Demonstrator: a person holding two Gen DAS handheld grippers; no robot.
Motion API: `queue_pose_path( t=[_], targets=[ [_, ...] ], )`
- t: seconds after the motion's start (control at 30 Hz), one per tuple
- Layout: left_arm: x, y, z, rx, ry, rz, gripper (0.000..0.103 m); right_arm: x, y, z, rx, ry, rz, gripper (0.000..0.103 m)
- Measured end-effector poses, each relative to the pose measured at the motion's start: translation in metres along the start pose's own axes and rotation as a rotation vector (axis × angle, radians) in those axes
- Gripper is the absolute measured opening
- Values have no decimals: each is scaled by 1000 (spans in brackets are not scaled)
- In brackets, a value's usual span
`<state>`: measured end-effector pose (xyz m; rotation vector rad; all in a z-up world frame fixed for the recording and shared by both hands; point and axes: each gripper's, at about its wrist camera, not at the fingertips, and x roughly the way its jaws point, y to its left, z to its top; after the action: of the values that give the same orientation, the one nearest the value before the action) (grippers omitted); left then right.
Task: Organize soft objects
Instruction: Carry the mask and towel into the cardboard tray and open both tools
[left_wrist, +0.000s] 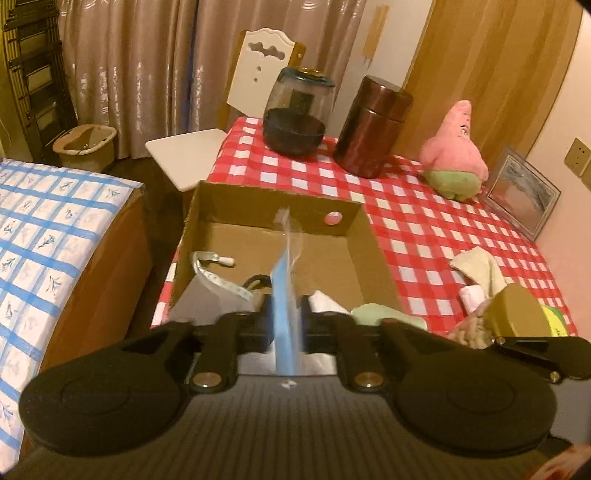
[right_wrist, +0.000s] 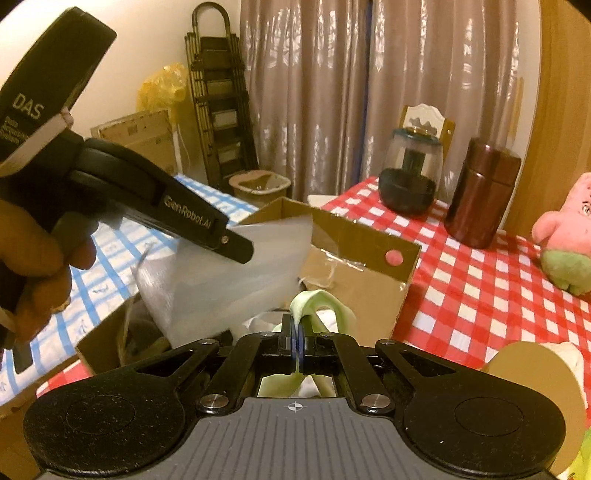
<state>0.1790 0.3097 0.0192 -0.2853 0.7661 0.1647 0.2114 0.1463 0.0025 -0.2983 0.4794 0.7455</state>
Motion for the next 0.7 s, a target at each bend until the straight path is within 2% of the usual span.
queue_pose_path(
  t=[0.43, 0.6, 0.7],
  targets=[
    [-40, 25, -15, -19, -66, 80, 25, 11, 5, -7, 13, 22, 20, 2],
    [-56, 24, -23, -3, -77, 87, 25, 10, 8, -11, 8, 40, 31, 2],
    [-63, 20, -28, 11, -77, 90, 25, 6, 9, -15, 12, 48, 30, 8]
  ],
)
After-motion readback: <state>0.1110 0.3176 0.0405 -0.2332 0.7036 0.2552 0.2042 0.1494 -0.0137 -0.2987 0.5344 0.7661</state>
